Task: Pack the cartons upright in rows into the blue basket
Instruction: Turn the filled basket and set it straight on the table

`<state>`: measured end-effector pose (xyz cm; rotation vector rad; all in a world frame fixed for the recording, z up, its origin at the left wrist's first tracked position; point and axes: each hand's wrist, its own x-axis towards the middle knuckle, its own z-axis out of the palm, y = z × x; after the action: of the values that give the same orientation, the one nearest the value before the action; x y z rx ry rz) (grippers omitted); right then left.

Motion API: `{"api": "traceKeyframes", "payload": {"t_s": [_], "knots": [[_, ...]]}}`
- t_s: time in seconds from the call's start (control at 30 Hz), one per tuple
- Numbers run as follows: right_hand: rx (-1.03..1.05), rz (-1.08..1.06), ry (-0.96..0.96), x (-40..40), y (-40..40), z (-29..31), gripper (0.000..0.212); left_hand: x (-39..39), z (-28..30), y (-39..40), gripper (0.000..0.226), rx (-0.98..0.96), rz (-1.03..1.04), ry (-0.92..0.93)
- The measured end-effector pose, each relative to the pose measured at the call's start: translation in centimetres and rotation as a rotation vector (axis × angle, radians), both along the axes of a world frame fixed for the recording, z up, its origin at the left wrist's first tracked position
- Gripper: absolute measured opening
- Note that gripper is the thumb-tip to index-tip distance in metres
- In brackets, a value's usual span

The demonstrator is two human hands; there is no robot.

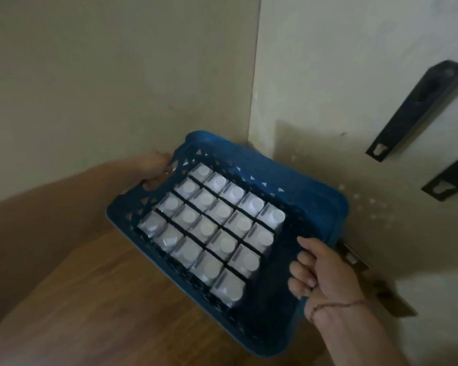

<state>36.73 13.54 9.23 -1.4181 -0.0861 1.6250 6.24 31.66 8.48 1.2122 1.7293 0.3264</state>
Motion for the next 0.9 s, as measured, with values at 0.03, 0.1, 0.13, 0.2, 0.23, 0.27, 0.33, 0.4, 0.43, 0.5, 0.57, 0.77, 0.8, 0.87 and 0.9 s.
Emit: {"api": "traceKeyframes", "payload": {"t_s": [0.03,0.1,0.13,0.2,0.23,0.27,0.33,0.4,0.43,0.5,0.57,0.77,0.8,0.87,0.9], "knots": [[0.026,0.074,-0.022,0.4,0.6,0.3,0.046,-1.3,-0.3,-1.6,0.052,-0.011,0.073,-0.058],[0.075,0.228,-0.080,1.0,2.2,0.8,0.045,-3.5,-0.7,-5.1,0.056,-0.047,0.226,-0.189],[0.094,0.303,-0.111,1.1,3.1,1.0,0.042,-4.5,-0.8,-7.0,0.056,-0.072,0.294,-0.261],[0.123,0.449,-0.151,0.9,5.0,1.4,0.035,-6.3,-0.8,-10.9,0.056,-0.105,0.405,-0.375],[0.121,0.515,-0.155,0.6,5.9,1.5,0.033,-6.9,-0.7,-12.8,0.056,-0.118,0.451,-0.412],[0.109,0.579,-0.146,0.3,7.0,1.4,0.034,-7.4,-0.5,-14.6,0.055,-0.131,0.499,-0.447],[0.076,0.699,-0.120,-0.8,8.9,1.2,0.038,-8.1,0.1,-17.9,0.052,-0.156,0.600,-0.522],[0.038,0.797,-0.108,-2.1,10.7,0.9,0.038,-8.6,0.5,-20.3,0.049,-0.160,0.692,-0.576],[0.020,0.840,-0.112,-2.8,11.5,0.7,0.037,-8.6,0.7,-21.2,0.047,-0.158,0.730,-0.586],[0.007,0.911,-0.135,-4.0,12.8,0.4,0.037,-8.6,1.0,-22.7,0.043,-0.137,0.789,-0.579],[0.021,0.959,-0.160,-5.0,14.1,0.1,0.037,-8.5,0.9,-23.5,0.040,-0.100,0.833,-0.576],[0.080,1.014,-0.266,-7.1,19.5,1.0,0.035,-7.7,0.7,-21.4,0.032,-0.048,0.892,-0.560],[0.086,1.021,-0.286,-7.3,20.7,1.2,0.035,-7.7,0.7,-20.5,0.028,-0.047,0.898,-0.561],[0.097,1.031,-0.336,-7.6,23.0,1.7,0.034,-7.4,0.8,-18.5,0.024,-0.050,0.903,-0.564],[0.106,1.036,-0.363,-7.6,24.2,2.0,0.035,-7.3,0.9,-17.4,0.025,-0.044,0.903,-0.565]]}}
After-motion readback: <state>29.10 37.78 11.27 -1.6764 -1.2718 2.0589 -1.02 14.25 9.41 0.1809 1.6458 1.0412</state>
